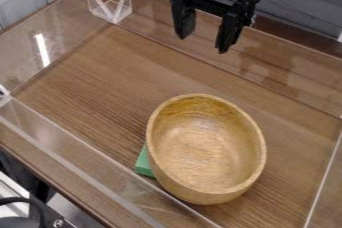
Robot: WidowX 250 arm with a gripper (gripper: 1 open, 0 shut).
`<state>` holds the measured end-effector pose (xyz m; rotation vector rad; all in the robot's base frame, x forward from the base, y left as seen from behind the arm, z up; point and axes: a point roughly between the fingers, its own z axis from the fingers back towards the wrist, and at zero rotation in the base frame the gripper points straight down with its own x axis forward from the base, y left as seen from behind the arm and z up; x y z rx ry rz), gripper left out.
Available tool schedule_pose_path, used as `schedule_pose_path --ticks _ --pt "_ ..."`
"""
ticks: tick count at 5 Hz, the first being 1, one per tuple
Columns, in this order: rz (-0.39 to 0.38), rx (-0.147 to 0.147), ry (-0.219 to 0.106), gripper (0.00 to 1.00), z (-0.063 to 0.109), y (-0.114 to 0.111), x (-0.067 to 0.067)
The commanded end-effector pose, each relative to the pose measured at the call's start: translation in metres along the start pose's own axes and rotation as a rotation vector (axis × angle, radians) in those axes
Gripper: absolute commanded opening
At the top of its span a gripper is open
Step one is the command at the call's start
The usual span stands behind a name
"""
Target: Remove the green block from inside the brown bowl and put it on the table
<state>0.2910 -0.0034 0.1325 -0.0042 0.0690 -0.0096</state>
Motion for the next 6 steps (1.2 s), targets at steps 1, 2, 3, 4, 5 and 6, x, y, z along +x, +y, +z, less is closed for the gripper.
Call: schedule_pose_path --ticks 1,2,3,4,5,6 --pt "0.025 -0.004 -0.017 1.0 -0.001 0.013 0.009" --pt "0.06 -0.007 -0.038 1.0 -0.001 0.032 0.02" --pt "0.064 -0.006 -0.05 1.0 0.001 0.049 0.026" --pt "0.084 -0.009 -0.064 1.0 0.002 0.06 0.033" --pt "0.109 -0.017 -0.08 1.0 -0.001 0.065 0.036" --pt "0.131 -0.026 -0.097 1.0 -0.004 0.067 0.041"
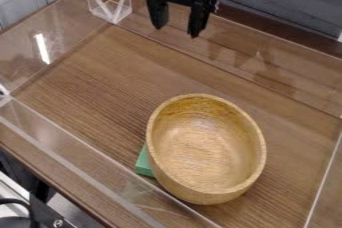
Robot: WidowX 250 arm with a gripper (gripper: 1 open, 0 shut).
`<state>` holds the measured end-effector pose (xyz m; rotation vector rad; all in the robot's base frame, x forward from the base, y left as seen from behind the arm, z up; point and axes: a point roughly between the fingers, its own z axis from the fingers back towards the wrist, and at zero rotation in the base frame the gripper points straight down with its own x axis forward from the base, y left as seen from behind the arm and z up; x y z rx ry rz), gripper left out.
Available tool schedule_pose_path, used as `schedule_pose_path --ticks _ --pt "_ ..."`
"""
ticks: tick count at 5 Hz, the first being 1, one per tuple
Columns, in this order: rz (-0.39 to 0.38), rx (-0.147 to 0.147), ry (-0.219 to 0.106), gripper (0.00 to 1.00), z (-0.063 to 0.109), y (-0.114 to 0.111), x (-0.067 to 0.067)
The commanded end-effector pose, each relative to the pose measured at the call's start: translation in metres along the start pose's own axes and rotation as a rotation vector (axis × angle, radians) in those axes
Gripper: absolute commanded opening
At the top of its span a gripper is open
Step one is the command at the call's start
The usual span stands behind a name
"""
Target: Remove the green block from inside the brown bowl and put it on the table
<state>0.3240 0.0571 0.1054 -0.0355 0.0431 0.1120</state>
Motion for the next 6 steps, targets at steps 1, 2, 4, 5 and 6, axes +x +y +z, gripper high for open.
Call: schedule_pose_path --ticks 1,2,4,5,6 --pt "0.042 -0.007 -0.09 1.0 0.016 0.004 0.014" --pt "0.098 -0.024 -0.105 1.0 0.014 0.005 0.019" --pt "0.264 -0.058 -0.136 1.0 0.007 0.009 0.03" --pt "0.33 -0.072 -0.15 1.0 0.004 0.011 0.037" --pt "0.379 -0.083 -0.164 1.0 0.0 0.012 0.046"
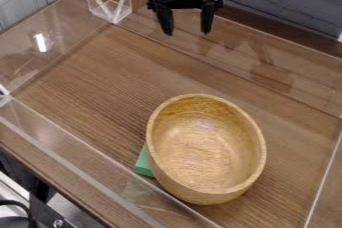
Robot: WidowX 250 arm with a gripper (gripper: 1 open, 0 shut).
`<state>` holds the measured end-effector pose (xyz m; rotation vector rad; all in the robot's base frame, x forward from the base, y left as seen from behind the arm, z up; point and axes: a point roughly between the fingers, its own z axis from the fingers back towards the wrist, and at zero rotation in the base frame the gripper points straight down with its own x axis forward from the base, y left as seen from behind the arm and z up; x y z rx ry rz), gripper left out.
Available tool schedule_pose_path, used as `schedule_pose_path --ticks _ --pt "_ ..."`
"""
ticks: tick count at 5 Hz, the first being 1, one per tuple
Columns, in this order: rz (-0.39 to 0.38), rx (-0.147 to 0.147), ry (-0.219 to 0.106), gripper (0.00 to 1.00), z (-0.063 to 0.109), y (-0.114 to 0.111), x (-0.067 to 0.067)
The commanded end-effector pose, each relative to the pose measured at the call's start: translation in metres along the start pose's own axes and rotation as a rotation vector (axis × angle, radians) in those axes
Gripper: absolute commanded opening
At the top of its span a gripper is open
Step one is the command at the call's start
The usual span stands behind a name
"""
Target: Remove the green block from inside the brown bowl and put it on the table
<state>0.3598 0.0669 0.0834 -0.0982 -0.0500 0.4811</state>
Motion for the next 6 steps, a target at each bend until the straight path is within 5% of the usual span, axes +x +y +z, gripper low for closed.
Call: schedule_pose_path --ticks 1,6 --pt "0.046 -0.026 -0.077 1.0 0.0163 -0.0002 0.0191" --pt "0.256 -0.07 -0.121 1.0 0.0064 0.0089 0.0182"
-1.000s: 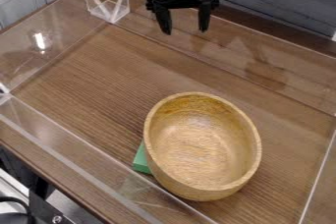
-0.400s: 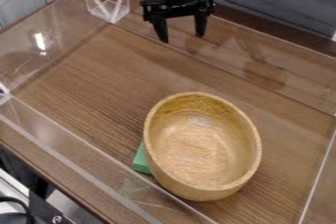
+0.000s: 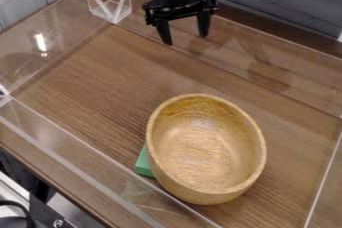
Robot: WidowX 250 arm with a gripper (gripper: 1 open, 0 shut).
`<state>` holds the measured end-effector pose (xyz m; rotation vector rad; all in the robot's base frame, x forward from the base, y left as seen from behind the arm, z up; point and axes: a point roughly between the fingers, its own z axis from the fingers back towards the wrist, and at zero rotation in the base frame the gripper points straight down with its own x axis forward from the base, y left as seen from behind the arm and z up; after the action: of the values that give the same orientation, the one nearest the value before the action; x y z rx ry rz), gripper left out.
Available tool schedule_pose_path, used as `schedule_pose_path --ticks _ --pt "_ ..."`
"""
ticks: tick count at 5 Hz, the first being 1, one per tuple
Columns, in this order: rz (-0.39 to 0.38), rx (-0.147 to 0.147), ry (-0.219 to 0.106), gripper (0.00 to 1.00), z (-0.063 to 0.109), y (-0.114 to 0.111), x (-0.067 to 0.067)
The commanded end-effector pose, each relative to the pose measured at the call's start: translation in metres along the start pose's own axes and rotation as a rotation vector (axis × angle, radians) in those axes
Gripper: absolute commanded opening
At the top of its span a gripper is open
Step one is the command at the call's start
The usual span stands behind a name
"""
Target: Remove the green block from inside the brown bowl and put it on the table
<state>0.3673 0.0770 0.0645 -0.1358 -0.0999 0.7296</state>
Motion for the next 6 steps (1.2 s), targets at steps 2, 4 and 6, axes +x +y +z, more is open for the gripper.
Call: schedule_pose_path --ticks 2,4,6 --pt "0.09 -0.052 -0.073 1.0 0.025 0.0 0.01" --pt "0.104 -0.049 -0.073 1.0 0.021 0.006 0.016" --pt "0.125 -0.052 -0.079 1.0 0.026 0.013 0.027"
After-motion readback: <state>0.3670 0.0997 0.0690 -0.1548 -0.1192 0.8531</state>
